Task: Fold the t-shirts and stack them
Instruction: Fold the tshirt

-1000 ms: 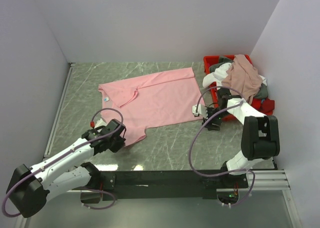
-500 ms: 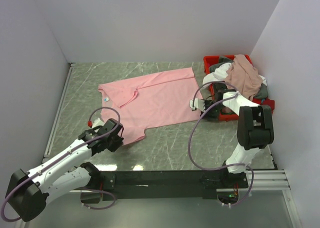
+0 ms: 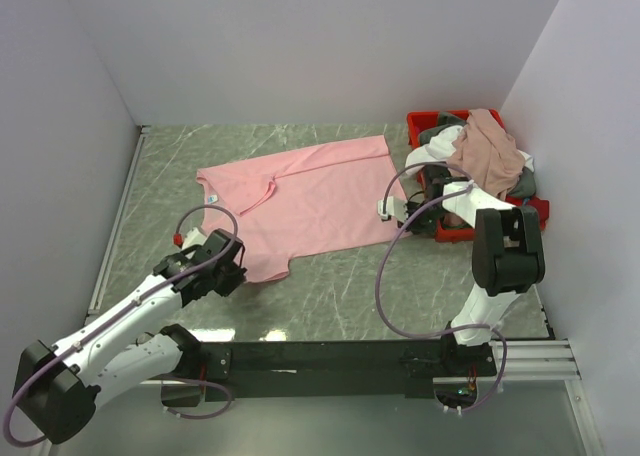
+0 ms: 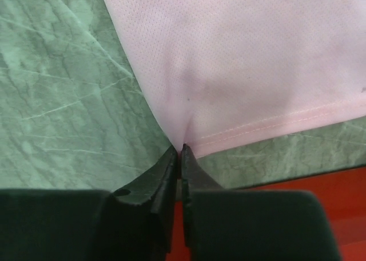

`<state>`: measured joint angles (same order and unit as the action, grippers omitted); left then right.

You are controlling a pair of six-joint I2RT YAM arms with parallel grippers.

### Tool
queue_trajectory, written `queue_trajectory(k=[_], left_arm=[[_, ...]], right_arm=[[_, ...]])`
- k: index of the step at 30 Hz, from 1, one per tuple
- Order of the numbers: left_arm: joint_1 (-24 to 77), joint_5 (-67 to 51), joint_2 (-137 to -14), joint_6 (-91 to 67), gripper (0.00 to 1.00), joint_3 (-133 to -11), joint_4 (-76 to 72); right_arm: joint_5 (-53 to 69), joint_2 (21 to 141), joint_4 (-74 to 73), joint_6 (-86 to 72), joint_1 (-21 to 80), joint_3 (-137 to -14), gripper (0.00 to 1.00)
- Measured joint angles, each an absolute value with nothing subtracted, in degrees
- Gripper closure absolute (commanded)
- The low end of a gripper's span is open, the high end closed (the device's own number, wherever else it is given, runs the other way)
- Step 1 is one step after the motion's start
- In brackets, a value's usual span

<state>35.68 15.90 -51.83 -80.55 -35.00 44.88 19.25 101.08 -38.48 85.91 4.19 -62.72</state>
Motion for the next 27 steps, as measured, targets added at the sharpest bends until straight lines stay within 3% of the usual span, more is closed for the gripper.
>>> queue_trajectory(k=[16,27], left_arm=[[24.8,14.0,-57.3,-72.6,1.0,-40.9,39.7],[19.4,12.1,-68.1,-64.6,1.0,-50.8,36.4]], right_arm=[[22.2,100.0,-40.5,74.6,4.3,-73.1,0.96],[21.6,105.3,-37.3,64.8,5.0,-78.9,0.97]])
